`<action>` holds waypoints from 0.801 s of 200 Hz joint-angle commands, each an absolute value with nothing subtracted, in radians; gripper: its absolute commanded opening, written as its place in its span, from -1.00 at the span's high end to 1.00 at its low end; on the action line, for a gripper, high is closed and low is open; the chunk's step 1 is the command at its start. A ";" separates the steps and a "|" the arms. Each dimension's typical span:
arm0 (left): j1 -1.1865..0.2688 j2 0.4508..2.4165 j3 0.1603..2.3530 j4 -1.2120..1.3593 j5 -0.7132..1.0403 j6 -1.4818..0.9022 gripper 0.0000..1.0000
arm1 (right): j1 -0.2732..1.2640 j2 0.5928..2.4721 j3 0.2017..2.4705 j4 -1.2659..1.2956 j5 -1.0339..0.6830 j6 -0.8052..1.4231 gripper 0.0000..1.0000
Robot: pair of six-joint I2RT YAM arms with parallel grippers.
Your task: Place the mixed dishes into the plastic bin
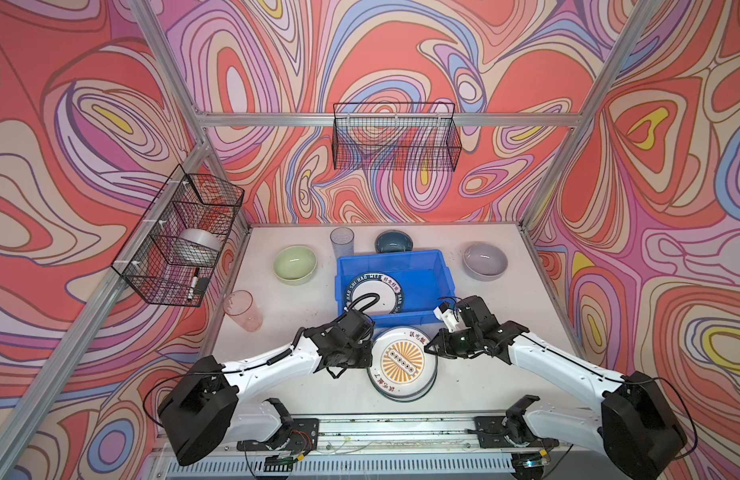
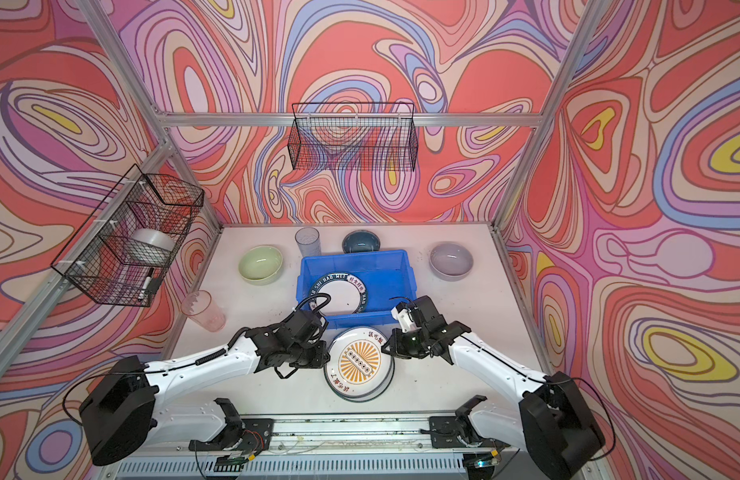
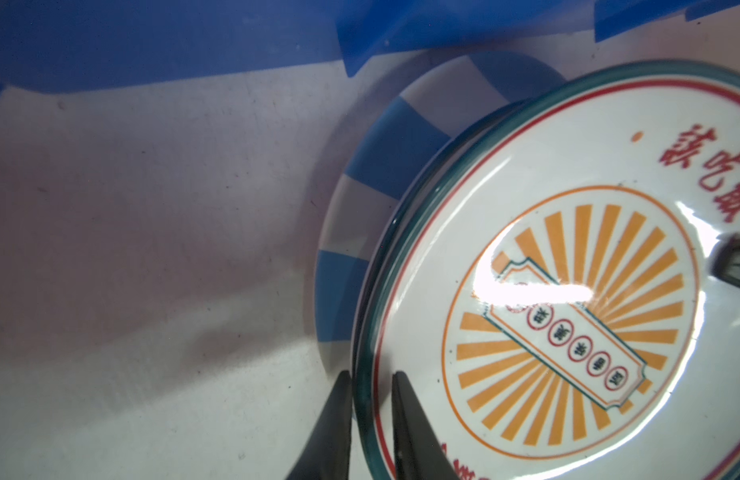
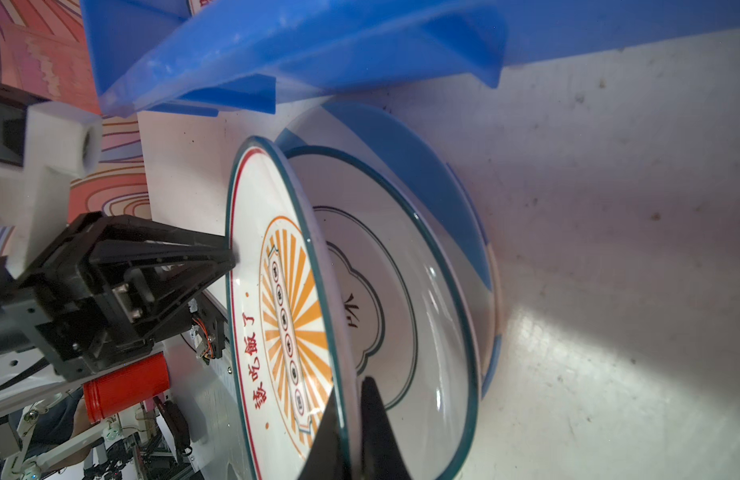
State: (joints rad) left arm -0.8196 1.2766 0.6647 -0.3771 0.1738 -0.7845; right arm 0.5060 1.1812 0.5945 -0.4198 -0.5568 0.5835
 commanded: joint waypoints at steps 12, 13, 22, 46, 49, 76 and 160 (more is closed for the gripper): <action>-0.825 1.211 0.674 -0.422 0.140 -0.802 0.50 | 0.514 1.151 0.647 -0.443 -0.568 0.559 0.96; -0.825 1.209 0.675 -0.424 0.140 -0.802 0.50 | 0.514 1.150 0.648 -0.445 -0.568 0.557 0.96; -0.824 1.193 0.682 -0.442 0.130 -0.798 0.46 | 0.515 1.145 0.659 -0.460 -0.566 0.550 0.98; -0.825 1.158 0.707 -0.502 0.091 -0.783 0.36 | 0.513 1.137 0.680 -0.494 -0.566 0.534 1.00; -0.825 1.153 0.708 -0.509 0.084 -0.782 0.35 | 0.513 1.137 0.683 -0.499 -0.567 0.530 1.00; -0.819 1.107 0.712 -0.557 0.040 -0.772 0.19 | 0.514 1.141 0.718 -0.560 -0.571 0.493 1.00; -0.654 0.989 0.745 -0.695 0.074 -0.691 -0.05 | 0.512 1.133 0.806 -0.637 -0.552 0.470 1.00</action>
